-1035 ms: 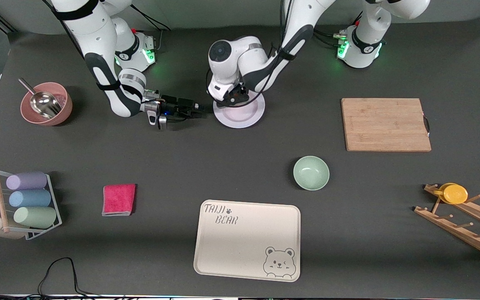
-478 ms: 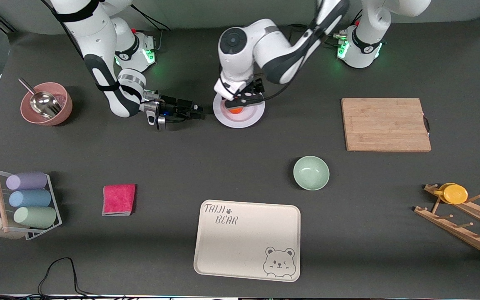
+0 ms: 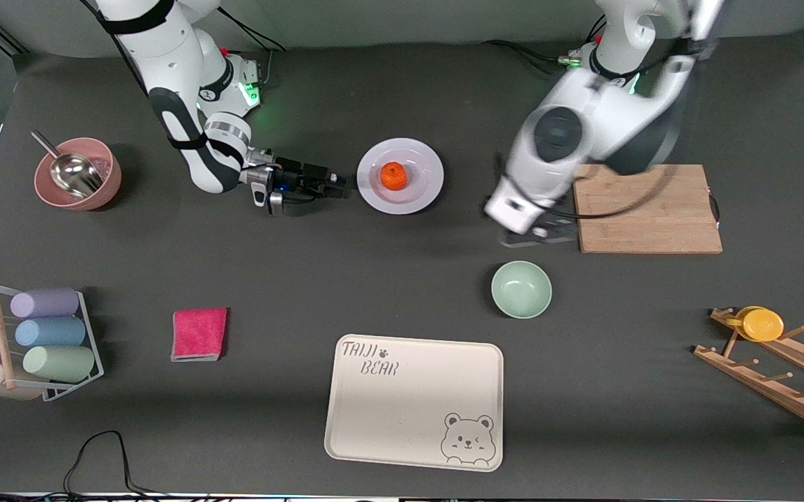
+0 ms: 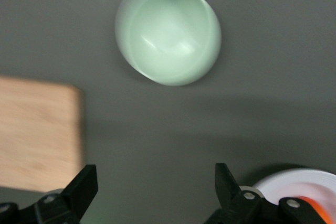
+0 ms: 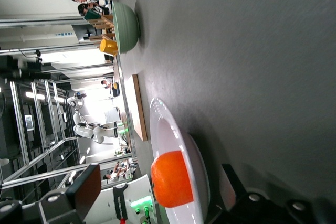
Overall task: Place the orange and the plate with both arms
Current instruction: 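Open the left gripper and withdraw while the right gripper grips the plate rim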
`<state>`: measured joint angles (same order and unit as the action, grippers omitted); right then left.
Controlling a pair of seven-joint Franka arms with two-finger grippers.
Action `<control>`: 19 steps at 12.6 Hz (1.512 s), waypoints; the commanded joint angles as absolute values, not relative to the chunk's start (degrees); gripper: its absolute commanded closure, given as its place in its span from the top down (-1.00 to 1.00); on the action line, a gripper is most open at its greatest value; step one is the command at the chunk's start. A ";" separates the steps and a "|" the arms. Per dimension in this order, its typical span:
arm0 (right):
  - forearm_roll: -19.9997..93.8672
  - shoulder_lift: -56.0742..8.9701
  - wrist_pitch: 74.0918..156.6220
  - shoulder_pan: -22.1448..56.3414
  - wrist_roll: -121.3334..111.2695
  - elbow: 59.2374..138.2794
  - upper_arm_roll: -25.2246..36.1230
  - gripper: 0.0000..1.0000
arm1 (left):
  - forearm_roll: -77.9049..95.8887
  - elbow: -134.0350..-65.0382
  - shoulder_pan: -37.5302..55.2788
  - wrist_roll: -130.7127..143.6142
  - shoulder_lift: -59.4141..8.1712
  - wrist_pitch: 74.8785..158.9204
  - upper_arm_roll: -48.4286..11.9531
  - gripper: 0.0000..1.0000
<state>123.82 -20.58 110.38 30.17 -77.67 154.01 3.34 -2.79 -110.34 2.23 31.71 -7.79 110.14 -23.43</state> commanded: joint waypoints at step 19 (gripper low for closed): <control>138.34 -27.86 109.78 40.17 -89.56 151.17 3.25 -1.00 | 1.32 -110.13 -16.43 1.76 10.99 96.77 -11.78 1.00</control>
